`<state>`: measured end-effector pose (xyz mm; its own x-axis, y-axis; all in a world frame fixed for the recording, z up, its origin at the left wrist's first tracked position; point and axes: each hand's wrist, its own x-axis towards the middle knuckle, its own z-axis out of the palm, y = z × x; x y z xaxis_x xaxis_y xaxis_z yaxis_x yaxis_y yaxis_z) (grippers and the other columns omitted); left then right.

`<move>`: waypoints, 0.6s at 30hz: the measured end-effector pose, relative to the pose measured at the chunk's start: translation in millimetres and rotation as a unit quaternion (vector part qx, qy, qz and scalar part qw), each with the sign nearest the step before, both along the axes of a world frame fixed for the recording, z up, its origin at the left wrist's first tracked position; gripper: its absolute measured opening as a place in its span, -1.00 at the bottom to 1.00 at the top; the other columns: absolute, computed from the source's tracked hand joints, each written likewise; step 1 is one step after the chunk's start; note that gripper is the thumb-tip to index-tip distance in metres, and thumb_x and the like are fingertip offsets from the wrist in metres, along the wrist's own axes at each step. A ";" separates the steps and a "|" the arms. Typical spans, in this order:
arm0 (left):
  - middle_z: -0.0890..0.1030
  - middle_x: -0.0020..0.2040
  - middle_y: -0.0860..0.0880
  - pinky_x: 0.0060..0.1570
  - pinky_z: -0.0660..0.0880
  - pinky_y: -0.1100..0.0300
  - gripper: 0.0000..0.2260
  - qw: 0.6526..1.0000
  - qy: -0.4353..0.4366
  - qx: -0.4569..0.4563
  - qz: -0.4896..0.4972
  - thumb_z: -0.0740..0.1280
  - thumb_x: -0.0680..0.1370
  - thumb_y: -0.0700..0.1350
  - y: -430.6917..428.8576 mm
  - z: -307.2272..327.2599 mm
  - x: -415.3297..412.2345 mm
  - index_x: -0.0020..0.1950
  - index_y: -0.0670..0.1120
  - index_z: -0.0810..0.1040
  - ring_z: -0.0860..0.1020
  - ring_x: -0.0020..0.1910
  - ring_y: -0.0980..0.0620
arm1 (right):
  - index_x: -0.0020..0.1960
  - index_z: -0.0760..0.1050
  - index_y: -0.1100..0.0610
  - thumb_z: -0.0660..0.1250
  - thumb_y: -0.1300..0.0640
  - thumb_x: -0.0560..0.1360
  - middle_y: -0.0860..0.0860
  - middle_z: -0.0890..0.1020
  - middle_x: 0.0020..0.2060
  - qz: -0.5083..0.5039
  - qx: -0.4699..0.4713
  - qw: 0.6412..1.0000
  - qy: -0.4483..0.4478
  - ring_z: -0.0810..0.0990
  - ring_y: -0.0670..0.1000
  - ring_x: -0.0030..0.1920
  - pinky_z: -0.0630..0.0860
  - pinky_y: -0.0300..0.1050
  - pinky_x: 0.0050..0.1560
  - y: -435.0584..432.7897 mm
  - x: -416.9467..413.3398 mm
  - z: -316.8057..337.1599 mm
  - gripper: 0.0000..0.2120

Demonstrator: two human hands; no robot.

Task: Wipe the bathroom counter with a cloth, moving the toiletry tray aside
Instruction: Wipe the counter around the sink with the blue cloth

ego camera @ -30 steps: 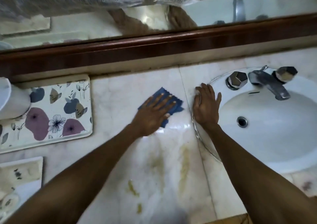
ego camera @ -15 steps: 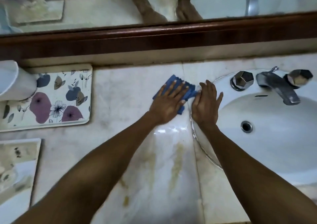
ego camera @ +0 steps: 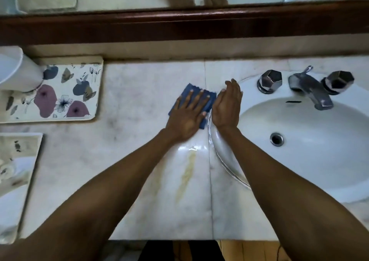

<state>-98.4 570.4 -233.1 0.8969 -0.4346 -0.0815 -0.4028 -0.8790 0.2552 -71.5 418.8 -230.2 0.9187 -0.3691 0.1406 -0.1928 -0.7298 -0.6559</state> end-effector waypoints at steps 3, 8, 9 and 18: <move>0.00 0.66 0.06 0.58 -0.06 -0.03 -0.52 0.998 -0.025 0.015 -0.052 -0.09 0.73 0.10 41.5 -2.8 -30.2 0.65 0.09 -0.02 -0.12 0.64 0.02 | 0.36 0.42 0.28 -0.04 0.18 0.64 0.17 0.43 0.43 -0.013 0.020 1.000 -0.020 0.32 0.12 0.48 0.05 0.03 0.56 2.0 -0.4 2.6 -0.58; 0.04 0.66 0.02 0.53 0.06 -0.15 -0.50 0.993 -0.027 0.044 0.102 -0.12 0.70 0.12 73.0 -3.2 48.2 0.65 0.09 0.00 -0.02 0.64 -0.06 | 0.33 0.44 0.25 -0.01 0.13 0.64 0.14 0.46 0.40 -0.022 -0.013 0.999 -0.023 0.34 0.13 0.47 0.09 0.09 0.56 7.2 1.9 -0.8 -0.60; 0.02 0.66 0.00 0.55 0.01 -0.15 -0.50 0.989 -0.013 0.032 0.147 -0.11 0.70 0.11 63.3 -1.4 60.2 0.65 0.07 -0.01 -0.04 0.64 -0.08 | 0.34 0.44 0.24 -0.02 0.11 0.64 0.14 0.45 0.40 -0.018 -0.029 0.999 -0.015 0.32 0.13 0.48 0.08 0.11 0.56 7.8 2.0 -1.6 -0.59; -0.02 0.66 0.07 0.58 -0.13 -0.01 -0.52 1.000 -0.009 -0.003 -0.026 -0.05 0.73 0.09 45.6 -1.4 -19.1 0.65 0.09 0.00 -0.11 0.64 0.01 | 0.33 0.46 0.20 -0.02 0.03 0.63 0.12 0.46 0.40 -0.007 -0.058 0.998 0.012 0.29 0.14 0.49 0.06 0.15 0.56 9.5 0.7 0.2 -0.55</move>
<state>-117.5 616.1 -234.4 0.8741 -0.4817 -0.0633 -0.4529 -0.8550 0.2525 -70.7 428.3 -230.0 0.9171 -0.3648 0.1609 -0.2186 -0.7977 -0.5621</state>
